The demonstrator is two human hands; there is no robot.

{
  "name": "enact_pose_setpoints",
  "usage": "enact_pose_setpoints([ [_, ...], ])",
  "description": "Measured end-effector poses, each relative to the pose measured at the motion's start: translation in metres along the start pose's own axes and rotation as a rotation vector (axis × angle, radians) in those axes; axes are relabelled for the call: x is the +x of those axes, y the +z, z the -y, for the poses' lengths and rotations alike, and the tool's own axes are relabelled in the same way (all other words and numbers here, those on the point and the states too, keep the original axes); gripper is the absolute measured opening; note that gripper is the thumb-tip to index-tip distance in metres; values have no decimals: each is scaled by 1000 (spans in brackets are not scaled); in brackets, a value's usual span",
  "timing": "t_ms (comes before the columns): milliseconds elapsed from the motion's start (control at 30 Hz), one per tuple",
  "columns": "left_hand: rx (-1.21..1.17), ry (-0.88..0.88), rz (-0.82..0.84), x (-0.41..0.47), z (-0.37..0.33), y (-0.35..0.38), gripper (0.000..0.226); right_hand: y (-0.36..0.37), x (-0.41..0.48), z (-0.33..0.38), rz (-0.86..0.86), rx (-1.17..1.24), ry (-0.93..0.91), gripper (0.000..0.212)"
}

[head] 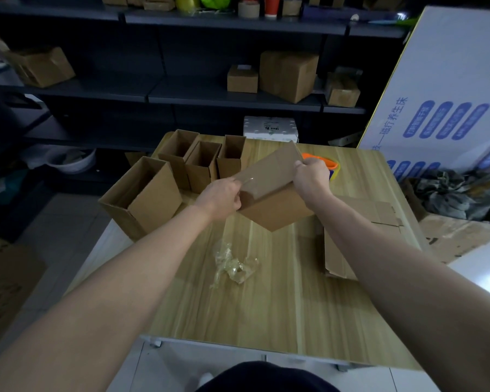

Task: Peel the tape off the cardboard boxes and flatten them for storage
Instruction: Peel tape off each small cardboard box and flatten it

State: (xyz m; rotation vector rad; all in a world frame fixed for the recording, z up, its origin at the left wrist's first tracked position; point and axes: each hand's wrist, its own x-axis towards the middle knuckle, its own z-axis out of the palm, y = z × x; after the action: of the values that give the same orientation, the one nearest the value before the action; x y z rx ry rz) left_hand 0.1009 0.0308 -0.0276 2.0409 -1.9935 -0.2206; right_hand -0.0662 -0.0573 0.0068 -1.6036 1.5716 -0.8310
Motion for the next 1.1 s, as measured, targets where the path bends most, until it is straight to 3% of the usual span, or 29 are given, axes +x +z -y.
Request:
enact_pose_setpoints([
  [167, -337, -196, -58, -2, 6, 9, 2, -3, -1, -2, -2, -30, 8, 33],
  [267, -388, -162, -5, -4, 7, 6, 6, -6, 0, -4, -25, -45, 23, 33],
  [567, 7, 52, 68, -7, 4, -3, 23, -2, -2, -6, -14, -70, -6, 37],
  [667, 104, 118, 58, -9, 3, -4, 26, 1, -3, -7, 23, -71, 45, 29],
  [833, 99, 147, 58, -11, 4, -2, 16, 1, -3, -6, 52, -39, 23, 33],
  [933, -30, 60, 37, -12, 6, 4, 10, -2, -1, -6, 94, -66, -3, 37],
  [1100, -453, -246, -112, -16, 4, 19, 5, -4, -7, 1, 76, -126, -66, 38],
])
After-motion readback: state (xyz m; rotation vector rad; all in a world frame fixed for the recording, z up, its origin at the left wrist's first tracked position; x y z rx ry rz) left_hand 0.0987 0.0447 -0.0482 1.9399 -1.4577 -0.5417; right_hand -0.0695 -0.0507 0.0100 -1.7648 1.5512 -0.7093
